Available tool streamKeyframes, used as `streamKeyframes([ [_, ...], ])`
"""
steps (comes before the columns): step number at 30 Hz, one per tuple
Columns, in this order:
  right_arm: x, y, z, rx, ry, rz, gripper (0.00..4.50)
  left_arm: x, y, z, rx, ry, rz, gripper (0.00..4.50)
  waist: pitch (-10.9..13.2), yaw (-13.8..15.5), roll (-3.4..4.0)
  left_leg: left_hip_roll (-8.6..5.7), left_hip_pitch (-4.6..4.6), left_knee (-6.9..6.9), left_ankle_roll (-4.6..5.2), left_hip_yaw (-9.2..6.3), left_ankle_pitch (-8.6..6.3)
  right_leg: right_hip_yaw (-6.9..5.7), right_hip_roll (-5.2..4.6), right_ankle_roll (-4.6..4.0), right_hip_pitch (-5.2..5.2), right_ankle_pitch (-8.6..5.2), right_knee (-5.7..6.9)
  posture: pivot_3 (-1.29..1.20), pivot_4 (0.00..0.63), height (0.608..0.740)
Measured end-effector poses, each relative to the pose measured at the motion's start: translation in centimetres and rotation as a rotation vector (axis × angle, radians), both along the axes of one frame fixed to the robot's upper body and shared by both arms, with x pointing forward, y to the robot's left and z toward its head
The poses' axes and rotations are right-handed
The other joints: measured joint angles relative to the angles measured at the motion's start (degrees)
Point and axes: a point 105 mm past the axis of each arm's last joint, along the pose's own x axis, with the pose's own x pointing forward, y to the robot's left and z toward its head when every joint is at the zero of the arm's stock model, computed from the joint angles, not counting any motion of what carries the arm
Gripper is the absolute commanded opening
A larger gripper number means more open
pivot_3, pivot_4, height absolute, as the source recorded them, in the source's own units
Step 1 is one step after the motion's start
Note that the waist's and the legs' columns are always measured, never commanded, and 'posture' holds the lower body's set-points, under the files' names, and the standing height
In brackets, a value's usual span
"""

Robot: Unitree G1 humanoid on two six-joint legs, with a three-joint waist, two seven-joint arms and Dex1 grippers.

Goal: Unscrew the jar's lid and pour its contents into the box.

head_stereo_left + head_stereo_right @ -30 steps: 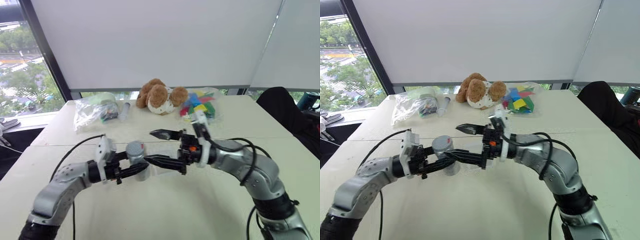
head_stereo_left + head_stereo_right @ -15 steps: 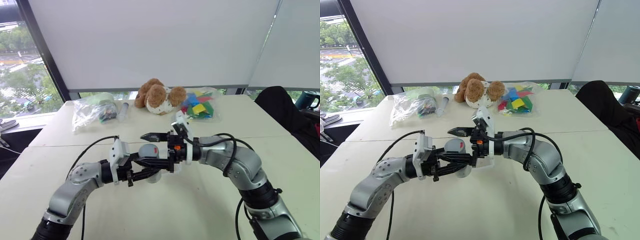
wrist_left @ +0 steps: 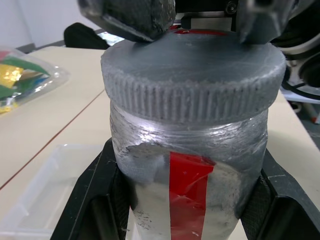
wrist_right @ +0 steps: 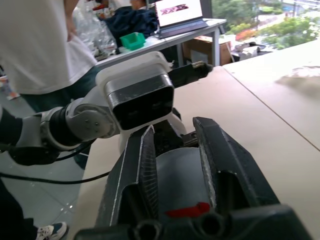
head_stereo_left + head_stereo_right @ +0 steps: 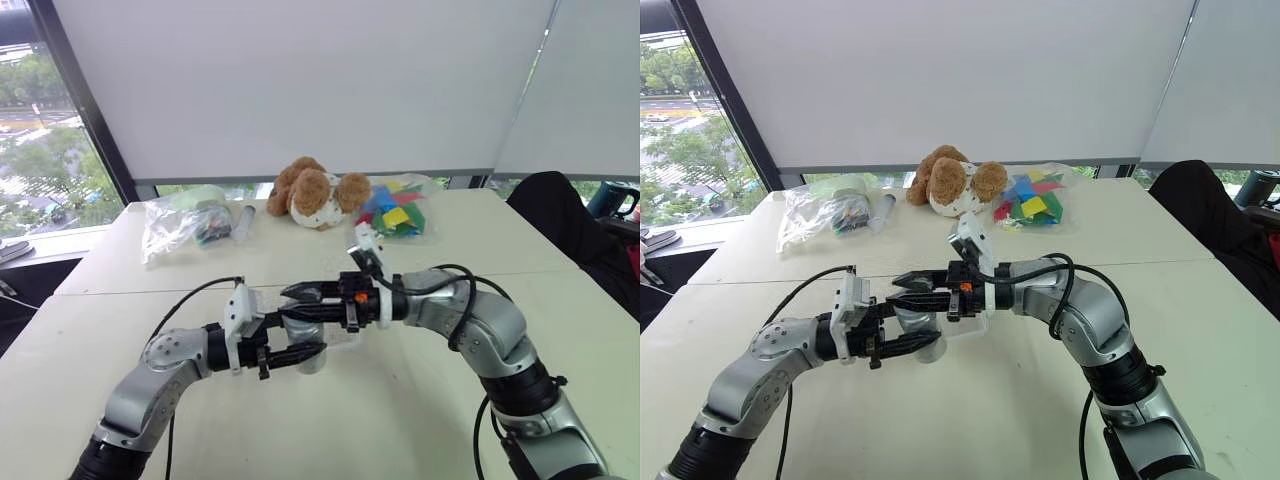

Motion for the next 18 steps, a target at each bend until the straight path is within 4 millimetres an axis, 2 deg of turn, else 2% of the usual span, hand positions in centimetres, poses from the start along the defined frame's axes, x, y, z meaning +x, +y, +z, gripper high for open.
streamKeyframes([
  [2, 0.0, -0.6, -0.1, -0.011, 0.001, 0.024, 1.19, -0.1, 0.1, -0.1, 0.010, 0.002, -0.014, 2.10, 0.00, 0.01, 0.00, 0.00, 0.00, 0.01, 0.00, 0.01, 0.00, 0.00, 0.00, 0.00, 0.01, 0.00, -0.01, 0.00, 0.150, 0.740],
  [4, -0.1, -1.0, 0.1, 0.004, 0.053, 0.044, 1.71, -0.2, 0.0, -0.1, 0.008, -0.004, -0.018, 2.10, 0.00, 0.05, 0.00, 0.00, 0.00, 0.02, 0.00, 0.00, 0.00, 0.00, 0.00, 0.00, 0.02, 0.00, -0.01, 0.00, 0.150, 0.740],
  [5, -0.3, -1.2, 0.2, 0.008, 0.075, 0.064, 2.05, -0.2, 0.0, -0.1, 0.006, -0.006, -0.018, 2.10, 0.00, 0.06, 0.00, 0.00, 0.00, 0.01, 0.00, -0.01, 0.00, 0.00, -0.01, 0.00, 0.02, 0.00, -0.01, 0.00, 0.150, 0.740],
  [9, -0.8, -1.5, 0.4, 0.017, 0.071, 0.079, 4.16, -0.1, 0.0, 0.0, 0.010, -0.022, -0.014, 2.10, 0.00, 0.01, 0.00, 0.00, 0.00, 0.00, 0.00, -0.01, 0.00, 0.00, -0.01, 0.00, 0.00, 0.00, -0.01, 0.00, 0.150, 0.740],
  [10, -0.8, -1.5, 0.3, 0.015, 0.059, 0.069, 4.46, -0.1, 0.0, 0.0, 0.011, -0.023, -0.013, 2.10, 0.00, -0.01, -0.01, 0.01, 0.00, -0.01, 0.00, -0.01, 0.00, 0.00, -0.01, 0.00, 0.00, 0.00, -0.01, 0.00, 0.150, 0.740],
  [18, 0.3, -1.1, -1.0, -0.039, -0.027, -0.013, 4.46, -0.2, -0.2, -0.3, 0.019, -0.017, -0.017, 2.10, 0.00, 0.04, -0.01, 0.00, 0.00, 0.00, 0.00, 0.00, 0.00, 0.00, -0.01, 0.00, 0.00, 0.00, 0.00, 0.00, 0.150, 0.740],
])
